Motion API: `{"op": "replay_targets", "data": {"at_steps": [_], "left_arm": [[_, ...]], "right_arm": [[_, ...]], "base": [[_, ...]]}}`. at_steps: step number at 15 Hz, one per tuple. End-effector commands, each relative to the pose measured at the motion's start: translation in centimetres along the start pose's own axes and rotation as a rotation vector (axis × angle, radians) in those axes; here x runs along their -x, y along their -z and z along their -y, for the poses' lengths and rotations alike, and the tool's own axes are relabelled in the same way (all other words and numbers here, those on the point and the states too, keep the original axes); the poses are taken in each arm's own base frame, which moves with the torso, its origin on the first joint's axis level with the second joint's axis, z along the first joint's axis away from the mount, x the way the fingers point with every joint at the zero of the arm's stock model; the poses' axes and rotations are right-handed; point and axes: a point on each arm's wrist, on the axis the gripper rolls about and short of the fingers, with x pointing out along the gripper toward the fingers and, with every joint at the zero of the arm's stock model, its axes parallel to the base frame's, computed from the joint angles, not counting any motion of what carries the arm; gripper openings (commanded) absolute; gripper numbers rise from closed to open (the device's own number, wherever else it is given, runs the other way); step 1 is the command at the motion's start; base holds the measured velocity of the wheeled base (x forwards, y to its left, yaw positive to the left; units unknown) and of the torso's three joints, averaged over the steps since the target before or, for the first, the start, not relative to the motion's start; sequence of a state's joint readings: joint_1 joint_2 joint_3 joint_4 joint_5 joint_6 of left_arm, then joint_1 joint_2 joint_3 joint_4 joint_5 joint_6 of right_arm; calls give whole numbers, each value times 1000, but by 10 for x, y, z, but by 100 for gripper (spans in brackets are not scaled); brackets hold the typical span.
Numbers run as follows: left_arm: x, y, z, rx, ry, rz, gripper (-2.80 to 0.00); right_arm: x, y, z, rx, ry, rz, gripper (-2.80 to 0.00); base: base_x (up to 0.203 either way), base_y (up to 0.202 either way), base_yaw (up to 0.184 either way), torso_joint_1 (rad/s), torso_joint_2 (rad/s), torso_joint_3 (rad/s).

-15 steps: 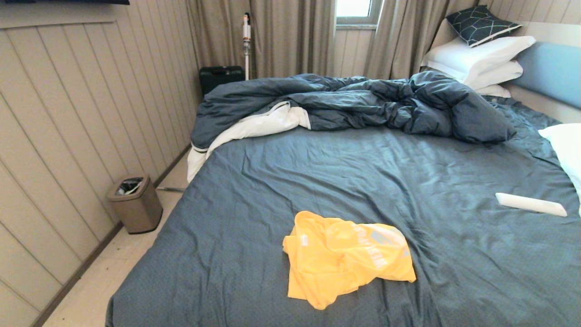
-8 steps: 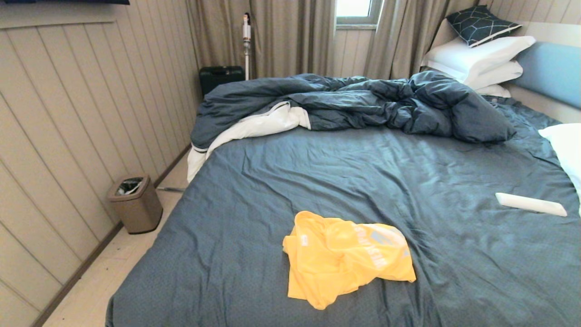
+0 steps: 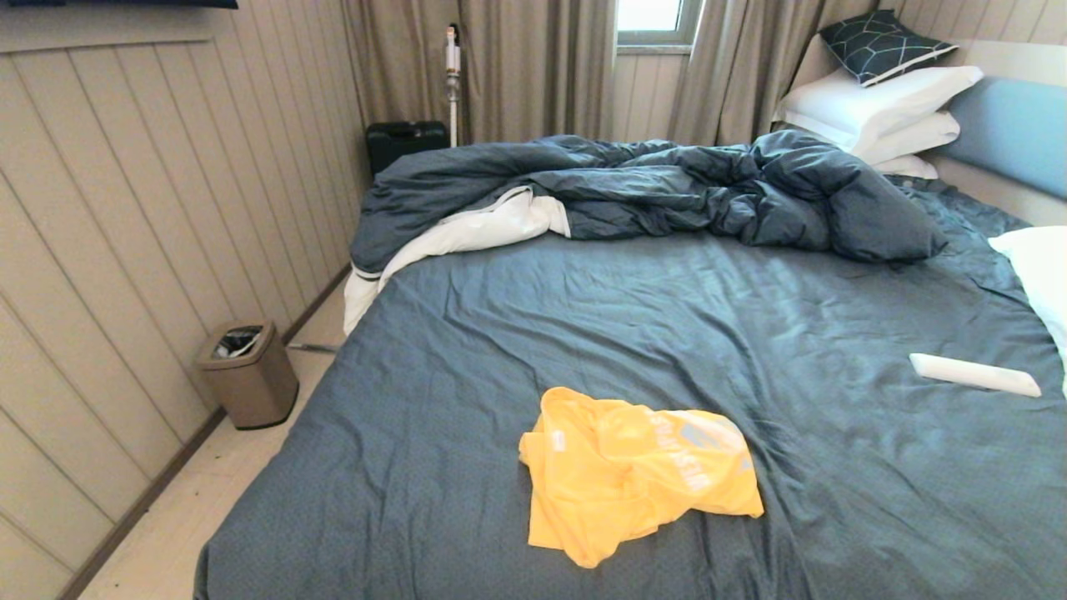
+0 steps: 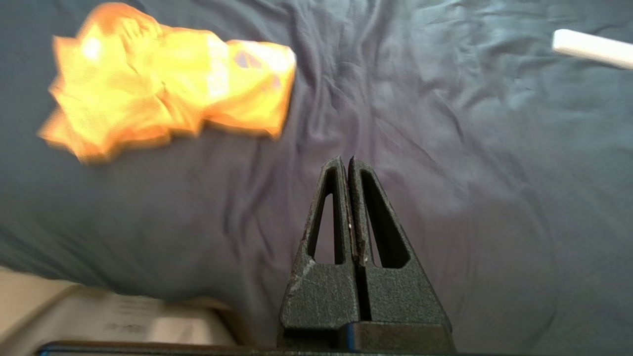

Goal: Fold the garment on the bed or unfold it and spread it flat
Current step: Unford the yellow T-shirt

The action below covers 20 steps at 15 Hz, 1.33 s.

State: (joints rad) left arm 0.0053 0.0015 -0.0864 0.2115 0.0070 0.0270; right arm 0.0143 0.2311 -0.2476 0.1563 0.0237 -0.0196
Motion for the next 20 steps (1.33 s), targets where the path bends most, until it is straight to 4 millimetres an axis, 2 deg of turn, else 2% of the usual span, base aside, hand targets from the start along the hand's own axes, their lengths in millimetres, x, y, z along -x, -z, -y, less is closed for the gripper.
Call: {"op": "replay_targets", "data": {"at_steps": [1,3,5,7,9,11,13,15,17,18,19,20], "left_arm": [[0,0,0,-1,-1,-4,-280],[0,0,0,-1,-1,-2,-280],[0,0,0,-1,-1,-4,-280],[0,0,0,-1,-1,-3,-280],[0,0,0,-1,-1,-3,-280],[0,0,0,-1,-1,-2,-280],[0,0,0,-1,-1,-5,-280],[0,0,0,-1,-1,-5,-280],[0,0,0,-1,-1,-5,-280],[0,0,0,-1,-1,-5,-280],[0,0,0,-1,-1,-5,-280],[0,0,0,-1,-1,-5,-280]], "right_arm": [[-38,-55,2,-34,-17,-158,-280],[-81,-96,0,-57,-52,-248,-280],[-138,-125,-13,-60,-109,-345,-280],[-194,-136,-48,-8,-155,-437,-280],[-237,-133,-103,85,-203,-499,-280],[-263,-125,-161,166,-258,-529,-280],[-279,-110,-206,241,-280,-569,-280],[-284,-97,-241,311,-291,-585,-280],[-283,-81,-262,365,-312,-623,-280],[-284,-72,-268,381,-315,-642,-121],[-285,-68,-270,390,-315,-651,0],[-288,-64,-272,394,-315,-659,0]], "base": [[0,0,0,0,0,0],[0,0,0,0,0,0],[0,0,0,0,0,0],[0,0,0,0,0,0],[0,0,0,0,0,0],[0,0,0,0,0,0],[0,0,0,0,0,0],[0,0,0,0,0,0],[0,0,0,0,0,0],[0,0,0,0,0,0],[0,0,0,0,0,0],[0,0,0,0,0,0]]}}
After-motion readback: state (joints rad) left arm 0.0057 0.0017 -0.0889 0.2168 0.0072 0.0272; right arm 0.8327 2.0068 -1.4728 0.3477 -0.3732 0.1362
